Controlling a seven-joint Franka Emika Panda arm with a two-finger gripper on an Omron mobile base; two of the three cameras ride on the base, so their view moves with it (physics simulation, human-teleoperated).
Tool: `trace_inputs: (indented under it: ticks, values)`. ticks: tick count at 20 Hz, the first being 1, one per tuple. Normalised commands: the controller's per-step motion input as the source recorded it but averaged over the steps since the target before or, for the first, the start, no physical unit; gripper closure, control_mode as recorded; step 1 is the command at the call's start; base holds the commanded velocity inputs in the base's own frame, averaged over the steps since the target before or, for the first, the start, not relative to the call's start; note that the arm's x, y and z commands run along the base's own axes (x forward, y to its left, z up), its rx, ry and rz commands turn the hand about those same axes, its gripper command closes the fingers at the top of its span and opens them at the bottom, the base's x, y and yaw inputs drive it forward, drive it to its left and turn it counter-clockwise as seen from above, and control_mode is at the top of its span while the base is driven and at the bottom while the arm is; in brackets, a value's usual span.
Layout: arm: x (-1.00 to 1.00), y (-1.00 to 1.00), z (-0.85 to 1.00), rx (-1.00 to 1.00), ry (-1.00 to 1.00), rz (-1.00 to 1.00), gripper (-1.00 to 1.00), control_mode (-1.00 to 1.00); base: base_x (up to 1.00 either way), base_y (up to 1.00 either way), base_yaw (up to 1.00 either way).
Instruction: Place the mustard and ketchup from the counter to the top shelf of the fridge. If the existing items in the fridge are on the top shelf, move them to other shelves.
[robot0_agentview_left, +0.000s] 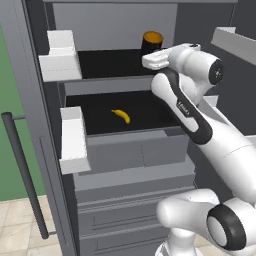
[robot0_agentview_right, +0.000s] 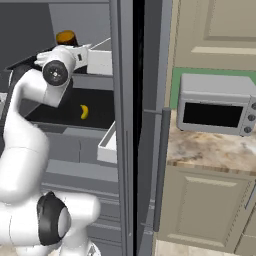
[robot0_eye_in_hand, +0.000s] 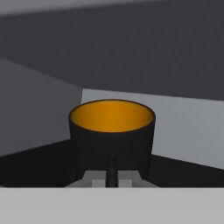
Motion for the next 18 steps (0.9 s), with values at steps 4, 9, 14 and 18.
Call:
trace_inputs:
  ticks: [4, 9, 14, 18]
  values:
    - [-1.00, 0.27, 0.74, -0.03, 0.10, 0.01, 1.00, -1.00, 0.00, 0.00, 0.00]
    - [-1.00, 0.16, 0.14, -0.14, 0.43, 0.00, 1.00, -1.00, 0.00, 0.00, 0.00]
    - [-1.00, 0.22, -0.56, -0.23, 0.59, 0.00, 1.00, -1.00, 0.00, 0.00, 0.00]
    - [-0.67, 0.10, -0.79, -0.06, 0.52, 0.00, 1.00, -1.00, 0.00, 0.00, 0.00]
